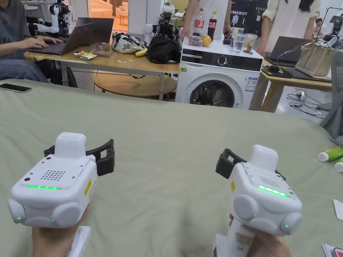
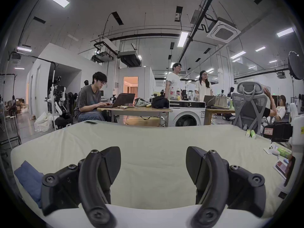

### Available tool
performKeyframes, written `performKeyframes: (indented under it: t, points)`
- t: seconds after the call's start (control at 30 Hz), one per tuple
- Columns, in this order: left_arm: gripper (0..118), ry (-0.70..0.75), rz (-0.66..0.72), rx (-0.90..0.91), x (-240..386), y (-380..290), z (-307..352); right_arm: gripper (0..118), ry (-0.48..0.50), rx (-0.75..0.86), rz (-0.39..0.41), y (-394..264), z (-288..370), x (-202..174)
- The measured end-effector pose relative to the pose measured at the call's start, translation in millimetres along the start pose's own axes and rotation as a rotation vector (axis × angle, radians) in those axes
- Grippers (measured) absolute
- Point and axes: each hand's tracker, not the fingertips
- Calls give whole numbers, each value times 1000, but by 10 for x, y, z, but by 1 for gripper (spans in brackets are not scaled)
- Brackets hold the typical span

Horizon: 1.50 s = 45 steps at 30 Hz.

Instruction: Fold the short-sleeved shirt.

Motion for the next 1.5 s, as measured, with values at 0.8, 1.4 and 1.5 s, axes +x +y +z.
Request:
performKeyframes:
  t: [0.8, 1.4, 1.5]
  points:
    - [82, 35, -34, -59, 29, -8, -35, 90, -26, -47, 64, -49, -57, -49]
    - [82, 19, -39, -77, 55, -38, -68, 90, -52, -27, 69, 14, -93, -17]
    - [82, 22, -46, -78, 52, -45, -64, 90, -96, -39, 51, 34, -120, 12]
